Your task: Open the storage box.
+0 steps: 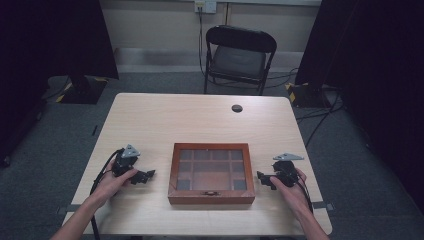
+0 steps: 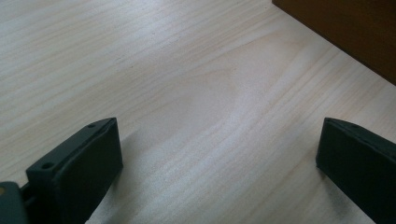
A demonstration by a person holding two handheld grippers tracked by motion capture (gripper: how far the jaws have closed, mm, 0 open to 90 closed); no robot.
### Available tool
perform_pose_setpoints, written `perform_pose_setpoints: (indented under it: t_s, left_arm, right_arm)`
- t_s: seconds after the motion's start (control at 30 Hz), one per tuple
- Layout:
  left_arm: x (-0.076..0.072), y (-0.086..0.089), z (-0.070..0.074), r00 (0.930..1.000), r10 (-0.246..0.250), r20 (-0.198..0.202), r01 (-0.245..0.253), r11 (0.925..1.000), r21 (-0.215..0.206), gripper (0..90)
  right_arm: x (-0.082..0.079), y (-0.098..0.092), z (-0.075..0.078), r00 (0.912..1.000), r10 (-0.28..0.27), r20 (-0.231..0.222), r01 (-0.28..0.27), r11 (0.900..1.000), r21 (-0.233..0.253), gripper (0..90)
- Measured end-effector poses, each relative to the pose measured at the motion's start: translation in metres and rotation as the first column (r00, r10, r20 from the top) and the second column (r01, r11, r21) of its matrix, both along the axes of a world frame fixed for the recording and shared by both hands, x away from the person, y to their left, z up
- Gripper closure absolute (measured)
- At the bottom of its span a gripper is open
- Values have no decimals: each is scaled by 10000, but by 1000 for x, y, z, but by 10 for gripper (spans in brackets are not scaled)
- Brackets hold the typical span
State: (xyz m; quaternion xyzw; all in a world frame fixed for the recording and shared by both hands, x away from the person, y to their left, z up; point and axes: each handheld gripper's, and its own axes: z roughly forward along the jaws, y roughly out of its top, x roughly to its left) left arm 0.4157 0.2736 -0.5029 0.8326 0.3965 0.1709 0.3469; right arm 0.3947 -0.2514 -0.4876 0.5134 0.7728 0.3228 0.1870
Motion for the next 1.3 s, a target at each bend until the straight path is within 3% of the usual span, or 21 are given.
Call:
perform_pose_setpoints:
  t_s: [0.37, 0.67, 1.0, 1.07, 1.1, 1.17, 1.23, 1.3]
  left_arm:
    - [0, 0, 0, 10000, 0, -1, 0, 10000, 21, 0]
    - [0, 0, 0, 10000, 1, -1, -1, 10000, 21, 0]
    - [0, 0, 0, 10000, 0, -1, 0, 10000, 22, 0]
    - [0, 0, 0, 10000, 1, 0, -1, 10000, 20, 0]
    - [0, 0, 0, 10000, 3, 0, -3, 10000, 19, 0]
    - [0, 0, 0, 10000, 2, 1, -2, 10000, 22, 0]
    - [0, 0, 0, 10000, 1, 1, -1, 10000, 21, 0]
    - [0, 0, 0, 10000, 1, 1, -1, 10000, 24, 0]
  right_arm:
    - [-2, 2, 22, 9990, 181, 408, -215, 9961, 857, 264]
    - [-8, 8, 42, 9940, 945, 559, -1015, 9851, 1391, 360]
    - [-15, 25, 64, 9751, 2077, 775, -2197, 9524, 2114, 486]
    - [-16, 28, 66, 9729, 2173, 791, -2294, 9495, 2139, 490]
    - [-18, 34, 69, 9662, 2459, 779, -2573, 9404, 2222, 504]
    - [-19, 36, 71, 9635, 2559, 784, -2671, 9366, 2268, 510]
    - [-22, 45, 76, 9460, 3128, 846, -3240, 9136, 2455, 548]
    - [-24, 51, 78, 9346, 3452, 855, -3555, 8997, 2532, 556]
